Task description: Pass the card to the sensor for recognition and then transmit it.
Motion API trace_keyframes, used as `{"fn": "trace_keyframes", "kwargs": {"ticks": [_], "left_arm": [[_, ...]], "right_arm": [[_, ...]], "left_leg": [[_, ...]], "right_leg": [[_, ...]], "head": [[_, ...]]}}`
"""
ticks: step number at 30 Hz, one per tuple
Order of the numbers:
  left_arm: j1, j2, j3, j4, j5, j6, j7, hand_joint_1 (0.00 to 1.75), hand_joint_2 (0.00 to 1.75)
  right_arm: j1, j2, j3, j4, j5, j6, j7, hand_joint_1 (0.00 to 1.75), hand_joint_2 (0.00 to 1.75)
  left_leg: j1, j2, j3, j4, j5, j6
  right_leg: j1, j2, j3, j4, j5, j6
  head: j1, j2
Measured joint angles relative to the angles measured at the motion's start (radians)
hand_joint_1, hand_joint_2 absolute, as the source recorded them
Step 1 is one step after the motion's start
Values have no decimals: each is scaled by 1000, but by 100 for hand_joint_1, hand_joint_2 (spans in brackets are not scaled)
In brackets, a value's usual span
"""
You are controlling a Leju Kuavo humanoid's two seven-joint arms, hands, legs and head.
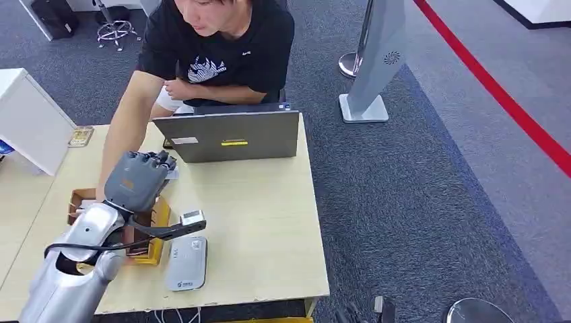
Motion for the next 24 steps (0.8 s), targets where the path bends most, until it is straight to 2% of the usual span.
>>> {"fn": "trace_keyframes", "kwargs": {"ticks": [16,17,18,24], "left_arm": [[-6,21,23,0,1,5,14,175,175],[-6,23,23,0,1,6,14,105,175],[-6,25,24,0,2,6,15,0,175],[0,27,39,0,12,11,15,0,175]], "right_arm": [[0,3,0,0,2,0,1,0,175],[0,3,0,0,2,0,1,0,175],[0,3,0,0,3,0,1,0,175],[3,3,-1,0,9,-3,-1,0,175]], "left_leg": [[0,0,0,0,0,0],[0,0,0,0,0,0],[0,0,0,0,0,0],[0,0,0,0,0,0]], "right_leg": [[0,0,0,0,0,0],[0,0,0,0,0,0],[0,0,0,0,0,0],[0,0,0,0,0,0]], "head": [[0,0],[0,0],[0,0],[0,0]]}}
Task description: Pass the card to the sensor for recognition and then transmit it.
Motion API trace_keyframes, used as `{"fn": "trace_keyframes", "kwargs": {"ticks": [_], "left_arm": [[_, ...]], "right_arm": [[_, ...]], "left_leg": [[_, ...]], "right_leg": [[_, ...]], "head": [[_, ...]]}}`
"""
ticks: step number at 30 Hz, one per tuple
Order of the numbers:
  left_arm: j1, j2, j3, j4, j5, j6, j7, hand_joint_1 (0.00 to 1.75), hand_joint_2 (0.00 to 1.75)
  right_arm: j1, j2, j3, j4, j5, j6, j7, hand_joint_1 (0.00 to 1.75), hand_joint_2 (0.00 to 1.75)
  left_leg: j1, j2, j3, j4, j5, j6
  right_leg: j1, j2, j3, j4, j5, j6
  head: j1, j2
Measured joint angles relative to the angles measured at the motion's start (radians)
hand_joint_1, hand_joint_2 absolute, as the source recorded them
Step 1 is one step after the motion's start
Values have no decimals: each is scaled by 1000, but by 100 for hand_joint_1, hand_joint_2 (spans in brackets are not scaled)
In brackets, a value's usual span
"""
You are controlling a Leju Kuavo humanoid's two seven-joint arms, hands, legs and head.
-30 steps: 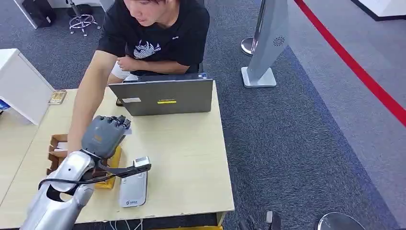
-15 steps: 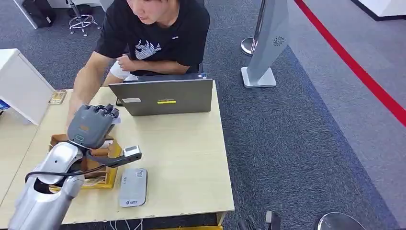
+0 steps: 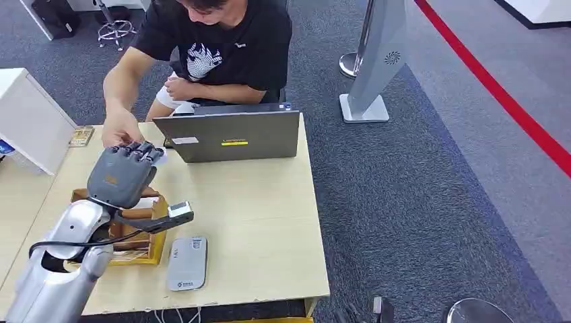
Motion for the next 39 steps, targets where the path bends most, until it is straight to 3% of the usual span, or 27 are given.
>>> {"fn": "trace_keyframes", "kwargs": {"ticks": [10,16,24,28,33,39], "left_arm": [[22,5,4,-8,5,19,0,0,175],[71,10,17,-64,1,44,-18,0,175],[287,24,-27,-236,-72,11,-51,0,175],[436,50,-54,-294,-100,65,-17,0,175],[598,103,-46,-382,-62,152,14,0,175],[694,132,-3,-440,-27,183,43,0,175]], "right_arm": [[4,0,-8,0,1,0,0,0,175],[7,0,-18,0,-3,-1,-11,0,175],[27,0,-53,1,-29,9,-35,0,175],[39,-2,-75,1,-37,18,-47,0,175],[50,-8,-102,1,-47,17,-54,0,175],[57,-13,-122,2,-47,17,-54,0,175]], "left_leg": [[0,0,0,0,0,0],[0,0,0,0,0,0],[0,1,0,0,-3,0],[0,4,-1,0,-4,1],[0,4,-1,0,-5,0],[0,3,-1,-1,-4,0]], "right_leg": [[0,0,0,0,0,0],[0,0,0,0,0,0],[0,1,0,-1,-2,2],[0,4,-2,-1,-2,2],[0,4,-2,-1,-3,1],[0,3,-1,-1,-3,1]], "head": [[0,0],[0,0],[0,0],[0,0],[0,0],[0,0]]}}
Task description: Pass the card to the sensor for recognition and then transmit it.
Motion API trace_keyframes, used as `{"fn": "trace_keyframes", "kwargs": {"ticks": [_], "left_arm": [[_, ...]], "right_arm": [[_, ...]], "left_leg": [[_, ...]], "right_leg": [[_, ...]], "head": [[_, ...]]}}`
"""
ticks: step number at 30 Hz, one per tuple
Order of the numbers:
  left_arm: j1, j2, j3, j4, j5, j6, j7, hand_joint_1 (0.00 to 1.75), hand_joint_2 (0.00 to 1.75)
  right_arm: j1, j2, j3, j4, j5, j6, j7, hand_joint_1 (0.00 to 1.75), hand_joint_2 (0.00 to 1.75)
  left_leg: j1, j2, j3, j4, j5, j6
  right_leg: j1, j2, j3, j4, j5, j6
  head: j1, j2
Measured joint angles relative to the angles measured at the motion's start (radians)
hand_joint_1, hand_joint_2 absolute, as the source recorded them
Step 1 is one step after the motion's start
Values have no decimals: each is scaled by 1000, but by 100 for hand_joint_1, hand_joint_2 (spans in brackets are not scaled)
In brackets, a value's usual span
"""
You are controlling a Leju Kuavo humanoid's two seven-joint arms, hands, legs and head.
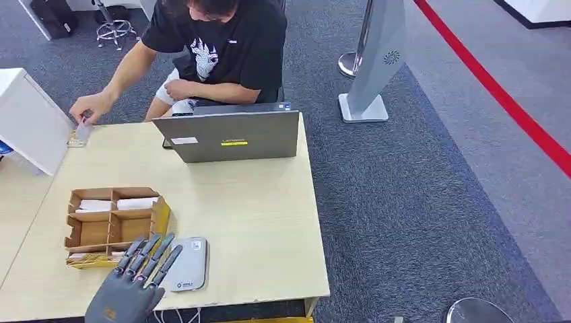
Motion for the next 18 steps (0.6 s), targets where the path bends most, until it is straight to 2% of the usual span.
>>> {"fn": "trace_keyframes", "kwargs": {"ticks": [4,8,11,18], "left_arm": [[36,-3,66,-5,43,33,-4,0,175],[63,-39,208,0,106,40,-94,0,175],[66,-68,301,22,131,42,-137,0,175],[38,-133,476,154,152,42,-204,0,175]], "right_arm": [[0,0,-3,0,12,1,3,0,175],[0,0,-12,0,35,-1,13,0,175],[-1,0,-18,0,41,-2,18,0,175],[-3,0,-19,0,68,-4,30,0,175]], "left_leg": [[0,0,0,0,0,0],[0,0,0,0,0,0],[0,0,0,0,0,0],[0,-1,0,0,0,0]], "right_leg": [[0,0,0,0,0,0],[0,0,0,0,0,0],[0,0,0,0,0,0],[0,-1,1,0,0,0]], "head": [[0,0],[0,0],[0,0],[0,0]]}}
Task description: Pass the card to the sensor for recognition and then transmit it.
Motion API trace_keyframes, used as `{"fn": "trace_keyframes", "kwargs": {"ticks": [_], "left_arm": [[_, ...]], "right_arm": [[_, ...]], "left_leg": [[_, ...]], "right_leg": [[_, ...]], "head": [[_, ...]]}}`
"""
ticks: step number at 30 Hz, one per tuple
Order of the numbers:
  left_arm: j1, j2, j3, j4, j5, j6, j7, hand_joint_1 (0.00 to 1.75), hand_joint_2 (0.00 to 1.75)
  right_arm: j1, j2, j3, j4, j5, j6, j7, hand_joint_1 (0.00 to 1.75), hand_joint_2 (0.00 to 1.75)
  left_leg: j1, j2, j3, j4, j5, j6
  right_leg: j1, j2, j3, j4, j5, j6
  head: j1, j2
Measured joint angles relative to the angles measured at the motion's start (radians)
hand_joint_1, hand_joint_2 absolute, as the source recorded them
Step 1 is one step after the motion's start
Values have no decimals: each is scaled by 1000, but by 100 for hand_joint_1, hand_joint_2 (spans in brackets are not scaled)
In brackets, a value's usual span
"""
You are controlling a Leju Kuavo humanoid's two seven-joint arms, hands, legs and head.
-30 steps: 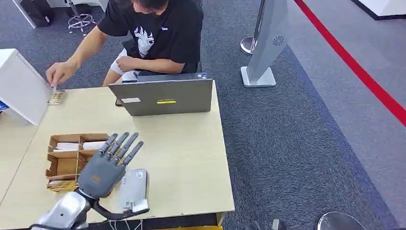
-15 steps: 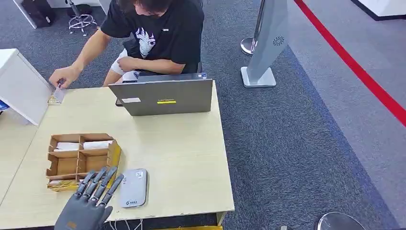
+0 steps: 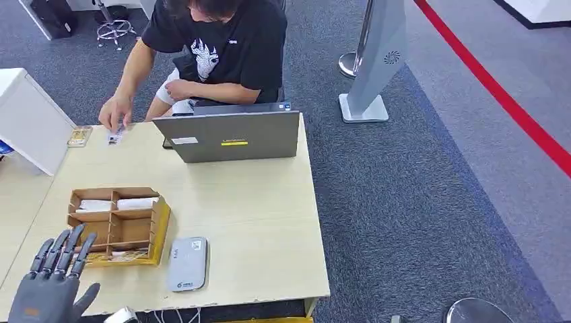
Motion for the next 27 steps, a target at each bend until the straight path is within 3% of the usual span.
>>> {"fn": "trace_keyframes", "kwargs": {"ticks": [9,23,27], "left_arm": [[-40,-44,77,136,-34,-4,-26,0,175],[-75,-87,76,212,-77,-8,-34,0,175],[-86,-92,40,213,-103,-10,-12,0,175]], "right_arm": [[-6,0,0,0,12,-2,8,0,175],[-11,0,0,0,21,-6,14,0,175],[-12,0,-5,0,24,-5,15,0,175]], "left_leg": [[0,0,0,0,0,0],[0,0,0,0,0,0],[0,0,0,0,0,0]], "right_leg": [[0,0,0,0,0,0],[0,0,0,0,0,0],[0,0,0,0,0,0]], "head": [[0,0],[0,0],[0,0]]}}
